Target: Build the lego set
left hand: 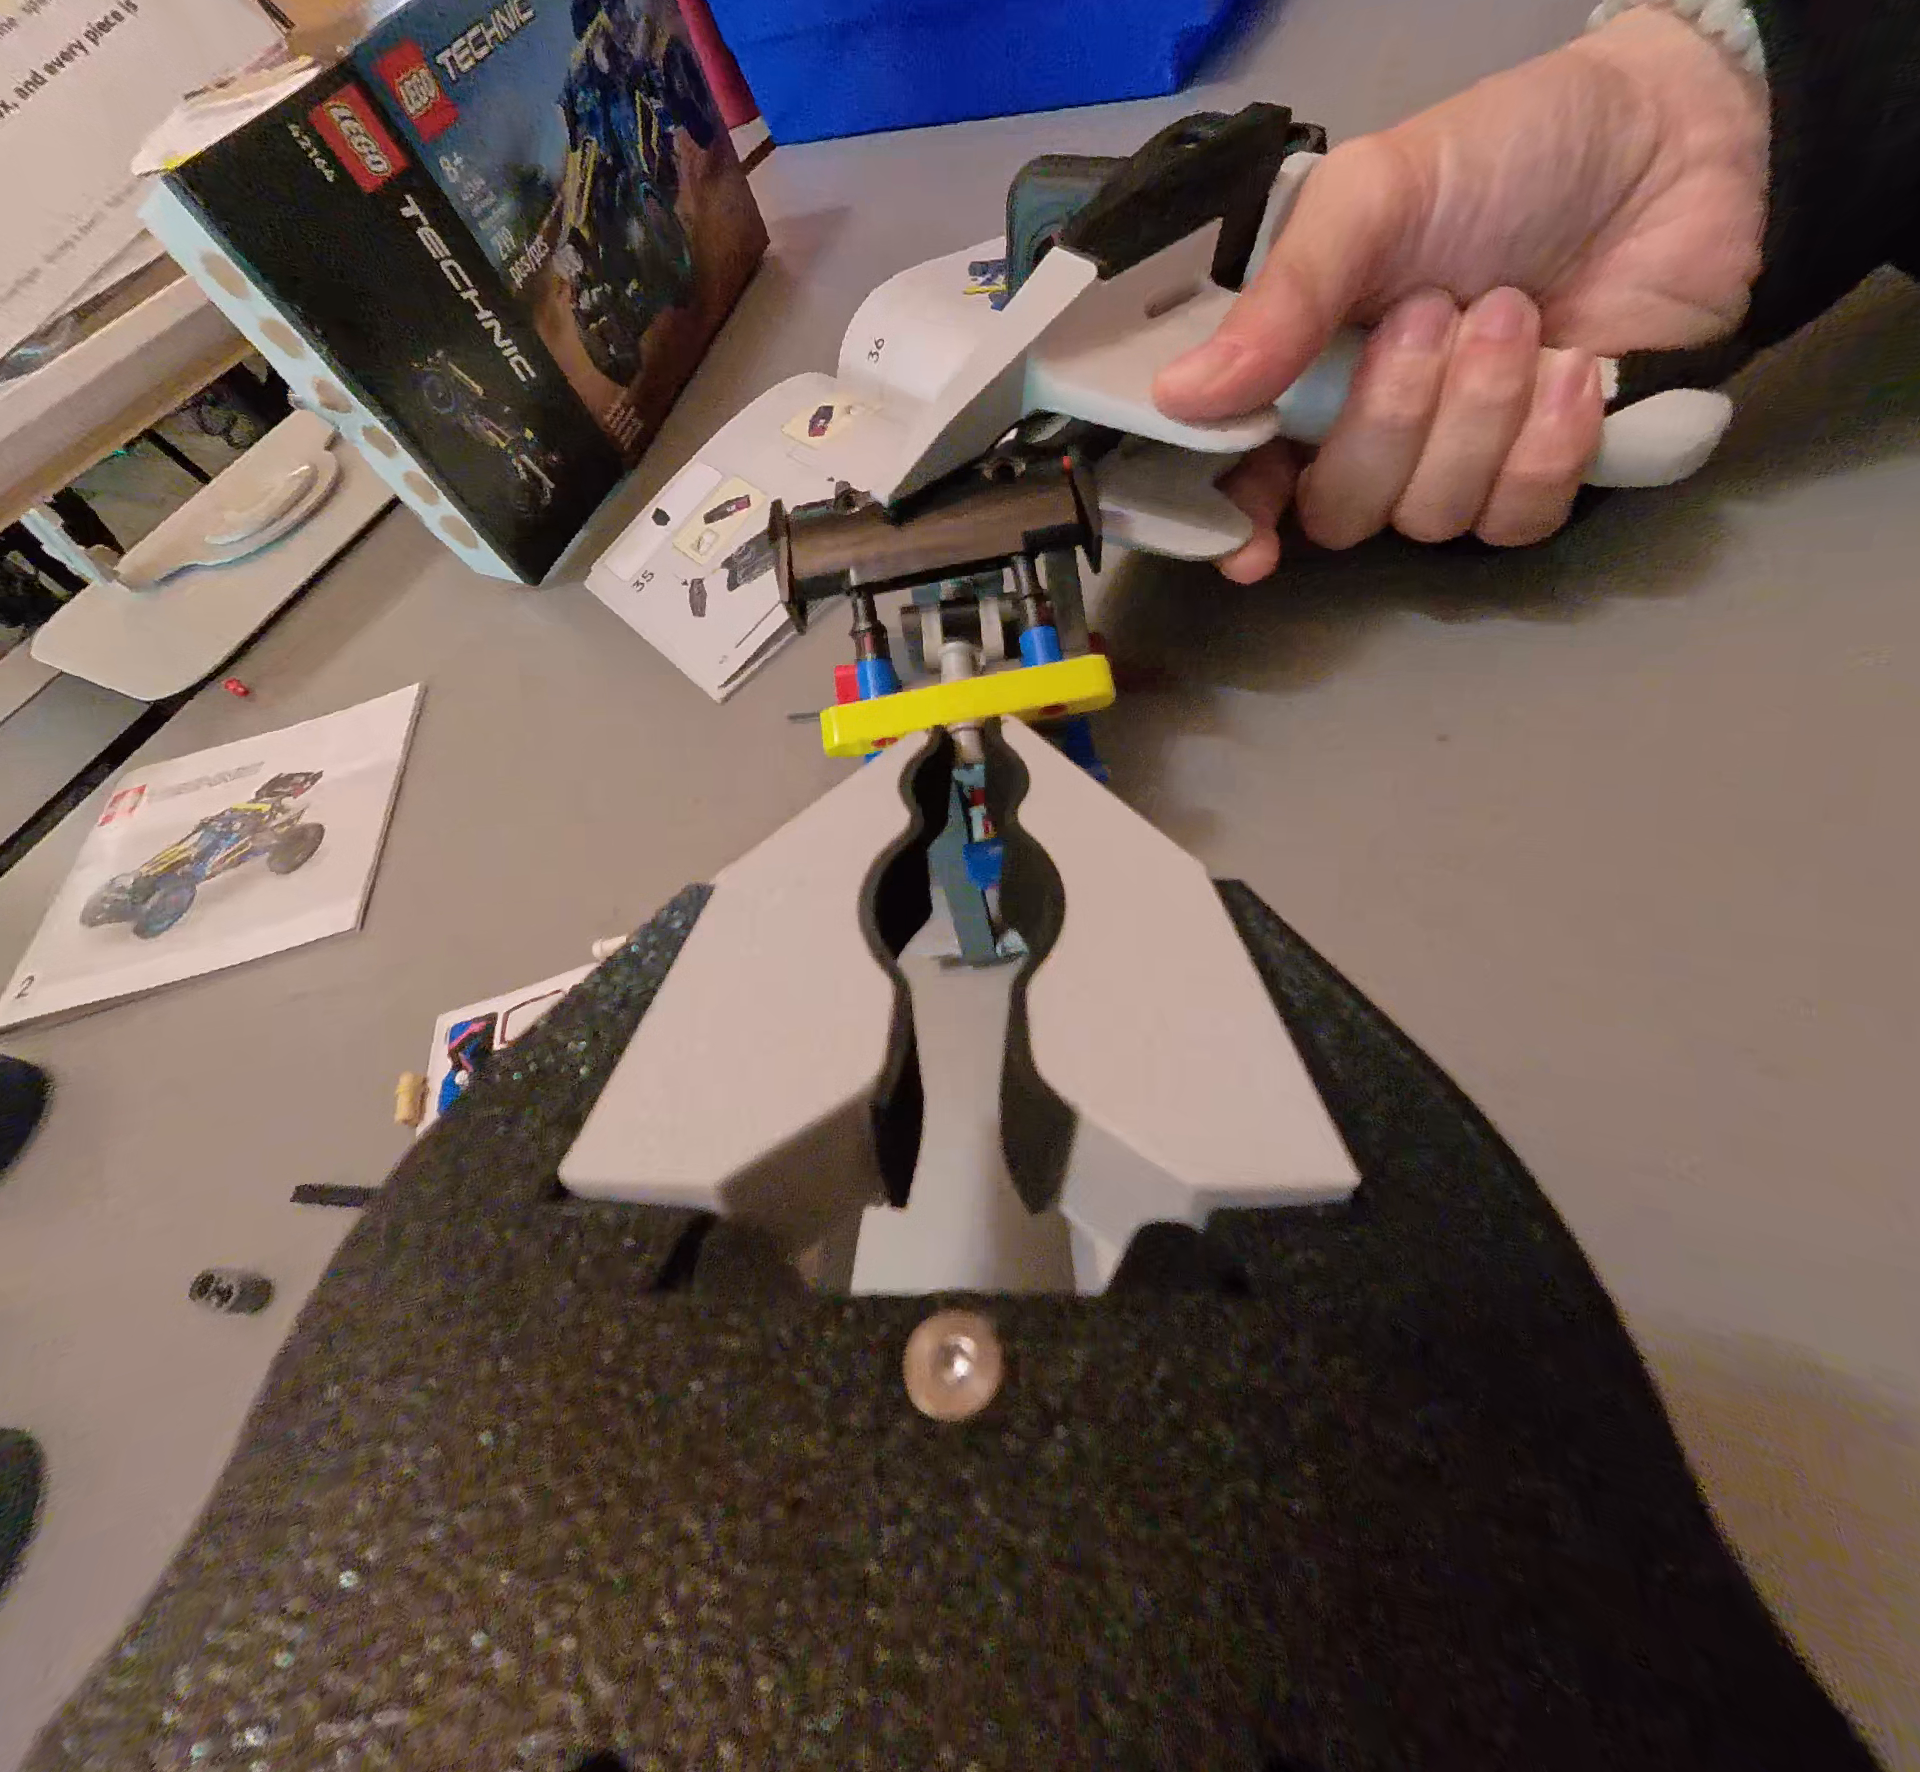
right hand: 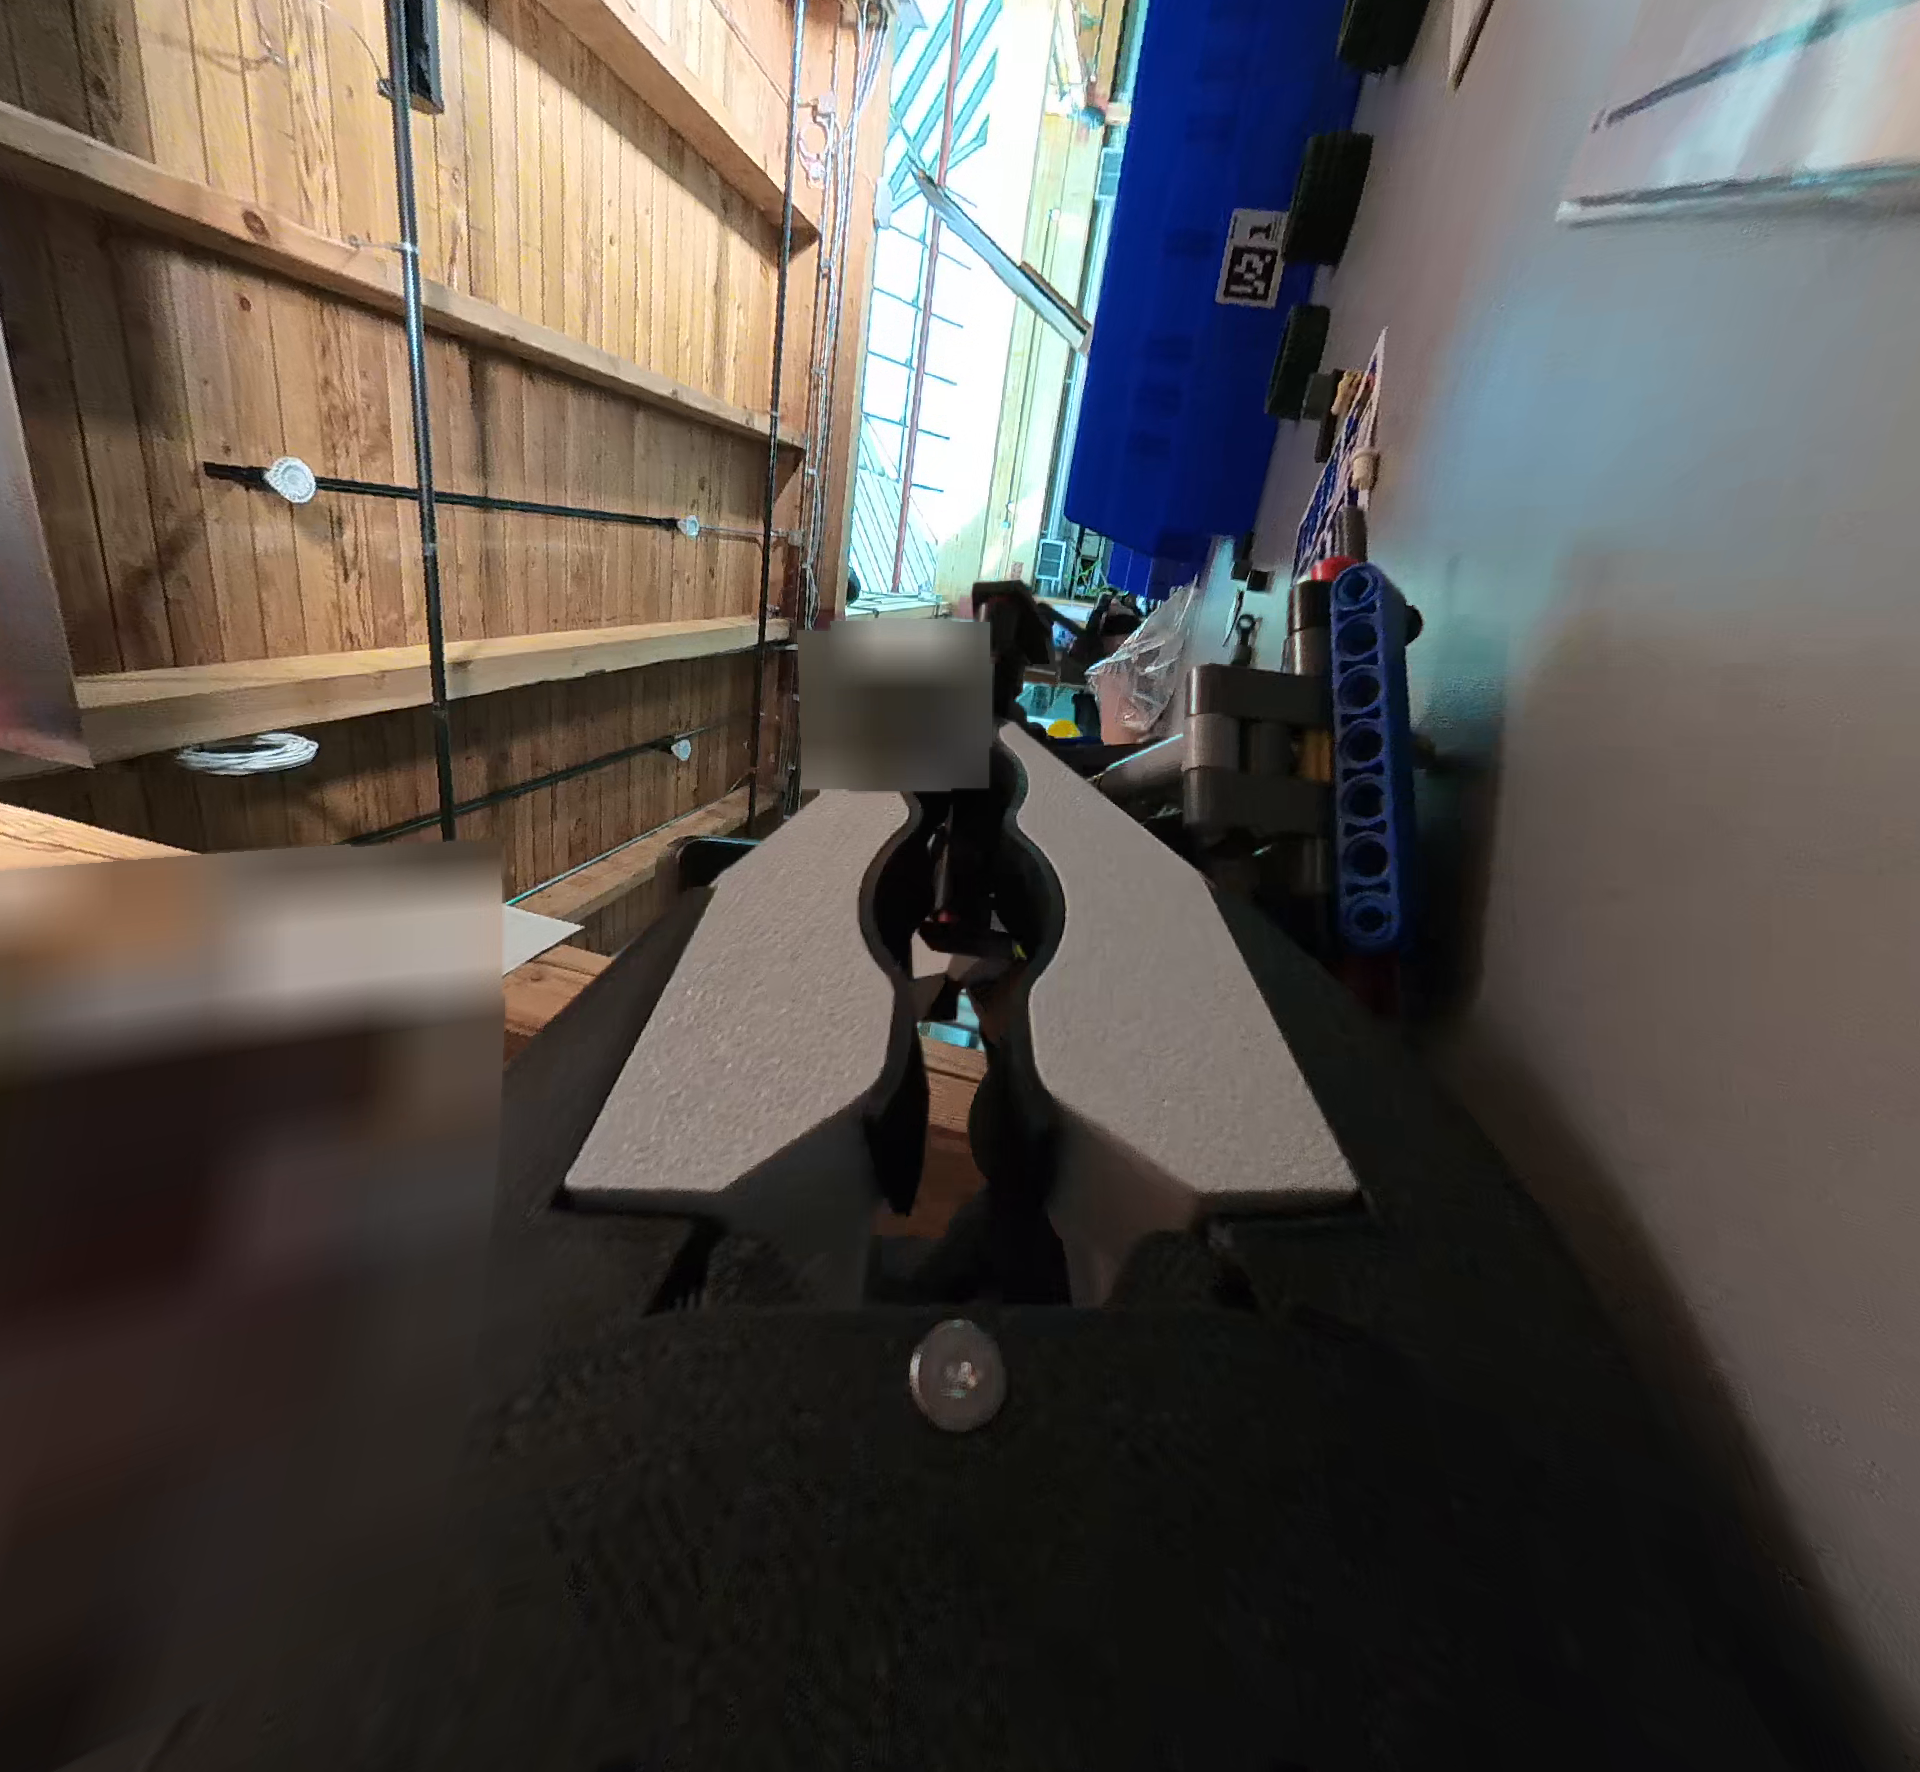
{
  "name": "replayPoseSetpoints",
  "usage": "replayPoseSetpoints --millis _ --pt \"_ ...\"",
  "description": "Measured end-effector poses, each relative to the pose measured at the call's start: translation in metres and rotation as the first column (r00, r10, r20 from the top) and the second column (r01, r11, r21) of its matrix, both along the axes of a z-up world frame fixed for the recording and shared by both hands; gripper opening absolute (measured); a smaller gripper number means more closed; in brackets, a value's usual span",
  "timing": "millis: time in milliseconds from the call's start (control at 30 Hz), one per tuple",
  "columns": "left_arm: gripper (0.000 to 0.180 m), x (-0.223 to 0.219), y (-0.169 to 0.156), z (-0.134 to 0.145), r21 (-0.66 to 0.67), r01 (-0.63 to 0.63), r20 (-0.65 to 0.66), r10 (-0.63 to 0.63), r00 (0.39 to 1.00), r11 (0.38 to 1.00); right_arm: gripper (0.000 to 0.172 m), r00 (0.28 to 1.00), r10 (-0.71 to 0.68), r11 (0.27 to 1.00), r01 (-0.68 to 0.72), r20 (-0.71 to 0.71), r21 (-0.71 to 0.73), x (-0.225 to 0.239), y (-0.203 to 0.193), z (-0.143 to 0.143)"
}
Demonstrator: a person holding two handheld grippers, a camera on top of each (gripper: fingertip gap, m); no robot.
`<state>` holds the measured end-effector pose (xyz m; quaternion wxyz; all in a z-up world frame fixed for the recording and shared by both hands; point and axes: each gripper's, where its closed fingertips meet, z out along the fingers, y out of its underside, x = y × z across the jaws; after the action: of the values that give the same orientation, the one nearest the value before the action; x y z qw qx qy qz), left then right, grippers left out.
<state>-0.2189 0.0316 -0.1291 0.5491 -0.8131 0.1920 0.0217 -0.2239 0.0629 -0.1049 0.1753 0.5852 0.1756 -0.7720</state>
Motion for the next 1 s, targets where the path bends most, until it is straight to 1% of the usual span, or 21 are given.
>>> replayPoseSetpoints --millis 167,300,367,400,433,467,500,533,567,600,633,667,700,733,767,800,867,900,933,967,1000 --pt "0.003 -0.001 0.001 -0.001 0.001 -0.027 0.007 0.027 1.000 1.000 0.007 0.998 -0.041 0.997 0.038 0.041 0.060 -0.002 0.003 -0.008" --pt "0.003 0.002 -0.001 0.000 0.025 -0.048 0.077 0.046 0.996 0.999 0.008 0.999 0.008 0.990 -0.013 0.033 0.143 0.005 0.002 -0.009" --pt "0.003 0.001 -0.004 0.000 0.031 -0.052 0.070 0.050 0.996 0.998 0.024 1.000 0.009 0.974 -0.011 0.012 0.225 0.011 0.002 -0.008" --pt "0.003 0.001 -0.005 0.000 0.031 -0.056 0.068 0.053 0.996 0.998 0.029 1.000 0.000 0.963 -0.003 0.012 0.270 0.013 0.005 -0.009" --pt "0.003 0.001 -0.006 0.000 0.030 -0.051 0.071 0.049 0.996 0.998 0.035 1.000 -0.021 0.948 0.013 0.021 0.319 0.016 0.009 -0.010" --pt "0.003 0.001 -0.006 0.000 0.028 -0.050 0.077 0.048 0.996 0.998 0.045 0.999 -0.038 0.931 0.027 0.023 0.364 0.019 0.013 -0.010" --pt "0.003 0.001 -0.006 0.000 0.026 -0.051 0.082 0.049 0.995 0.998 0.049 0.999 -0.046 0.903 0.031 0.023 0.429 0.022 0.016 -0.010" --pt "0.003 0.002 -0.006 0.000 0.025 -0.050 0.085 0.048 0.995 0.998 0.046 0.999 -0.046 0.853 0.036 0.006 0.520 0.026 0.015 -0.007" --pt "0.003 0.001 -0.006 0.000 0.025 -0.052 0.082 0.050 0.995 0.998 0.046 0.999 -0.033 0.786 0.034 -0.013 0.618 0.031 0.011 -0.005" --pt "0.003 0.001 -0.006 0.000 0.024 -0.057 0.080 0.055 0.995 0.998 0.046 1.000 -0.014 0.696 0.019 -0.012 0.718 0.036 0.006 -0.007" --pt "0.003 0.001 -0.006 0.000 0.022 -0.056 0.082 0.054 0.995 0.998 0.046 1.000 -0.012 0.569 0.000 0.009 0.822 0.039 0.004 -0.014" --pt "0.003 0.001 -0.006 0.000 0.021 -0.054 0.083 0.052 0.995 0.998 0.049 1.000 -0.017 0.425 -0.012 0.021 0.905 0.040 0.003 -0.020" --pt "0.003 0.001 -0.006 0.000 0.021 -0.058 0.082 0.056 0.995 0.998 0.052 1.000 -0.027 0.305 -0.005 0.014 0.952 0.040 0.001 -0.023" --pt "0.003 0.002 -0.005 0.000 0.020 -0.059 0.084 0.058 0.995 0.998 0.055 1.000 -0.024 0.234 0.022 -0.017 0.972 0.038 -0.005 -0.021" --pt "0.003 0.003 -0.005 0.000 0.019 -0.057 0.088 0.055 0.995 0.998 0.053 0.998 -0.029 0.194 0.056 -0.051 0.979 0.034 -0.010 -0.018" --pt "0.003 0.003 -0.004 0.000 0.019 -0.061 0.090 0.059 0.994 0.998 0.053 0.997 -0.045 0.157 0.063 -0.056 0.986 0.030 -0.011 -0.020" --pt "0.003 0.003 -0.004 0.000 0.021 -0.067 0.088 0.065 0.994 0.998 0.051 0.997 -0.077 0.098 0.030 -0.023 0.995 0.025 -0.010 -0.031" --pt "0.003 0.002 -0.004 0.000 0.022 -0.071 0.084 0.069 0.994 0.997 0.044 0.998 -0.069 0.091 0.019 -0.013 0.996 0.025 -0.013 -0.034" --pt "0.003 0.002 -0.004 0.000 0.023 -0.076 0.082 0.074 0.994 0.997 0.037 0.995 -0.098 0.081 0.033 -0.025 0.996 0.023 -0.011 -0.033" --pt "0.003 0.001 -0.004 0.000 0.024 -0.078 0.084 0.075 0.994 0.997 0.032 0.992 -0.110 0.058 0.071 -0.064 0.996 0.023 -0.009 -0.029" --pt "0.003 0.002 -0.004 0.000 0.022 -0.078 0.089 0.076 0.993 0.997 0.031 0.990 -0.111 0.041 0.089 -0.084 0.995 0.023 -0.009 -0.027"
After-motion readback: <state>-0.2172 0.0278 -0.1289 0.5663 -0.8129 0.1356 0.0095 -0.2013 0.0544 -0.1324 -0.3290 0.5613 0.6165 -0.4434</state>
